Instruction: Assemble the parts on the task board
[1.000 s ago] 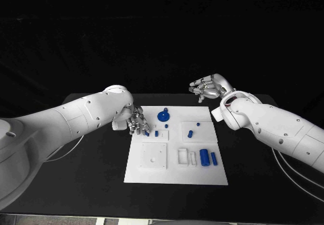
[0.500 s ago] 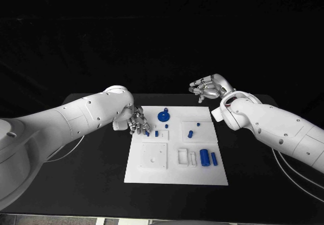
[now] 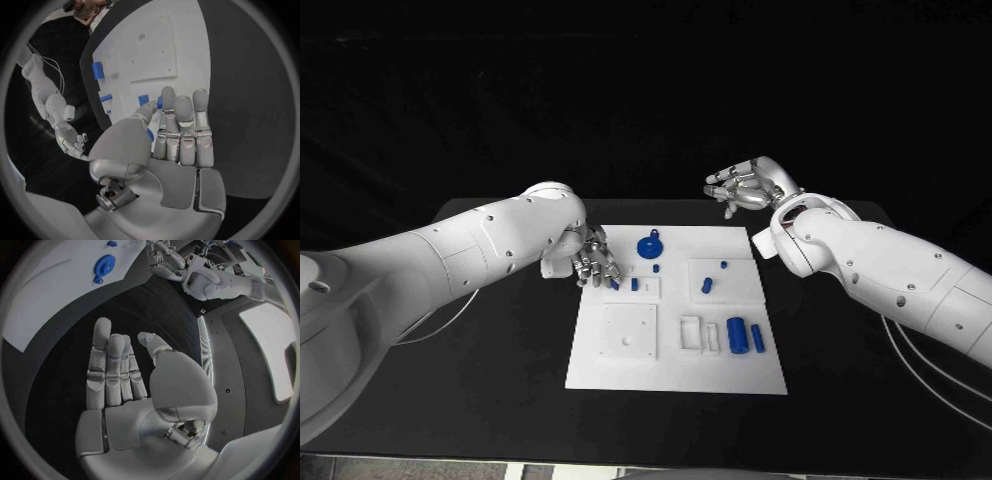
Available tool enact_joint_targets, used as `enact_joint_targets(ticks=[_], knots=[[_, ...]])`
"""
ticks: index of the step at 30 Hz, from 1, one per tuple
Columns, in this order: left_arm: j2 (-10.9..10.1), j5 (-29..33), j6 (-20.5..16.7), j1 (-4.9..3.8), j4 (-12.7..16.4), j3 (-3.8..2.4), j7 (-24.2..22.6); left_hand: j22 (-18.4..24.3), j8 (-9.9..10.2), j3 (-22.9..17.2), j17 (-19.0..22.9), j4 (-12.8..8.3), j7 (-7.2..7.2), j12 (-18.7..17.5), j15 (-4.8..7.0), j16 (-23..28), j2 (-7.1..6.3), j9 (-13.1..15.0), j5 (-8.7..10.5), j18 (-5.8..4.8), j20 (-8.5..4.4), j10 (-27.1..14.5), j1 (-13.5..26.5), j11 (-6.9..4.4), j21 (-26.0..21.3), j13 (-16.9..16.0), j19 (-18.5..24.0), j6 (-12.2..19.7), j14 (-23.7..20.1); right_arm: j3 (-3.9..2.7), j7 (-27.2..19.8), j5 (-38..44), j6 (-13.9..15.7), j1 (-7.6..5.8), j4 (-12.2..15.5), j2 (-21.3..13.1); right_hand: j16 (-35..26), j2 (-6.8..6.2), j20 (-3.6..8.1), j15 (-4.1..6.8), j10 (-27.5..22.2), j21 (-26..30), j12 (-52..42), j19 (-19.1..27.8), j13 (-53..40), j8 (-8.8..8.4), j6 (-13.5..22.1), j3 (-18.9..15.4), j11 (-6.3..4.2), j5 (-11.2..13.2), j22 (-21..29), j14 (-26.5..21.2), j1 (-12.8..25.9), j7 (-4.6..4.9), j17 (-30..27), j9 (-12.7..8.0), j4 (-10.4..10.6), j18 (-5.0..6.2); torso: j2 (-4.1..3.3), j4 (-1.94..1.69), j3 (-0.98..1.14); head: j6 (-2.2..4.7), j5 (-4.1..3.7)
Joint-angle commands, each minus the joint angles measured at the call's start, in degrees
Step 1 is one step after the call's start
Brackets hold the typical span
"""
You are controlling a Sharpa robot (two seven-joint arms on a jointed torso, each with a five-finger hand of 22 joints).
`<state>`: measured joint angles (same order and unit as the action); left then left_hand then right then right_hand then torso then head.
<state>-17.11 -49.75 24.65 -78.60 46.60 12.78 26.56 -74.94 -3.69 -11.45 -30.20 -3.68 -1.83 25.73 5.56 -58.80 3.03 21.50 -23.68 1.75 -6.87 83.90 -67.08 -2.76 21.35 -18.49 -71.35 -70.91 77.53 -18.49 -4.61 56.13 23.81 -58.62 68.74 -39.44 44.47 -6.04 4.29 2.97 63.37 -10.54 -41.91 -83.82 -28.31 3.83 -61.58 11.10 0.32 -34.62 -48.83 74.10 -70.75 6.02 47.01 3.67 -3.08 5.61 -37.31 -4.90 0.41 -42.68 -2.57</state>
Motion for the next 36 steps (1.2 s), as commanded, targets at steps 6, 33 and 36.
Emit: enact_joint_targets(ticks=[6, 33, 36], knots=[[-0.61, -1.06, 1.05, 0.04, 1.35, 0.03, 0.65, -1.07, -0.34, -11.67, -0.13, -11.91, -0.03, -0.37, 0.35, -0.27, 0.22, -0.59, -0.22, 0.59, -0.14, 1.89, -0.2, -0.42, 0.25, 0.05, 0.06, -0.57, 0.14, -0.02, -0.26, 0.47, -0.72, 0.02, 0.13, -0.08, 0.1, -0.29, -0.23, -0.02, -0.13, -0.11, 0.12, -1.42, 0.07, -0.27, 0.23, 0.32, 0.0, -0.22, -0.08, -0.31, 0.5, 0.13, 0.01, -0.07, -0.11, 0.67, -0.02, -0.01, 0.01, 0.0, -0.11], [-0.07, 0.3, -5.27, 0.24, 1.47, 0.04, 0.04, -0.35, -0.38, -6.07, -0.16, -5.95, 0.28, 1.48, 0.78, -1.45, -1.7, -7.74, 4.06, -0.51, -0.43, 1.82, 1.2, -0.36, -0.86, -1.24, -1.25, 0.84, 0.46, -0.02, -0.33, 0.48, -0.73, 0.03, 0.03, 0.07, 0.1, -0.25, -0.23, -0.02, -0.13, -0.04, 0.12, -1.43, 0.07, -0.27, 0.19, 0.34, 0.0, -0.33, -0.19, -0.31, 0.55, 0.12, 0.02, -0.07, -0.15, 0.66, -0.01, 0.04, 0.07, 0.0, -0.28], [-0.07, 0.33, -4.92, 0.24, 1.36, 0.04, 0.2, -0.49, -0.45, -5.5, -0.05, -5.41, 0.37, 1.49, 0.8, -1.53, -2.17, -8.64, 4.42, -0.65, -0.48, 1.81, 0.78, -0.37, -1.51, -1.29, -1.51, 0.55, 0.4, -0.02, -0.33, 0.49, -0.72, 0.03, 0.03, 0.06, 0.1, -0.25, -0.23, -0.02, -0.13, -0.04, 0.12, -1.43, 0.07, -0.27, 0.19, 0.34, 0.0, -0.33, -0.19, -0.31, 0.55, 0.12, 0.02, -0.07, -0.15, 0.66, -0.02, 0.05, 0.06, 0.01, -0.31]])
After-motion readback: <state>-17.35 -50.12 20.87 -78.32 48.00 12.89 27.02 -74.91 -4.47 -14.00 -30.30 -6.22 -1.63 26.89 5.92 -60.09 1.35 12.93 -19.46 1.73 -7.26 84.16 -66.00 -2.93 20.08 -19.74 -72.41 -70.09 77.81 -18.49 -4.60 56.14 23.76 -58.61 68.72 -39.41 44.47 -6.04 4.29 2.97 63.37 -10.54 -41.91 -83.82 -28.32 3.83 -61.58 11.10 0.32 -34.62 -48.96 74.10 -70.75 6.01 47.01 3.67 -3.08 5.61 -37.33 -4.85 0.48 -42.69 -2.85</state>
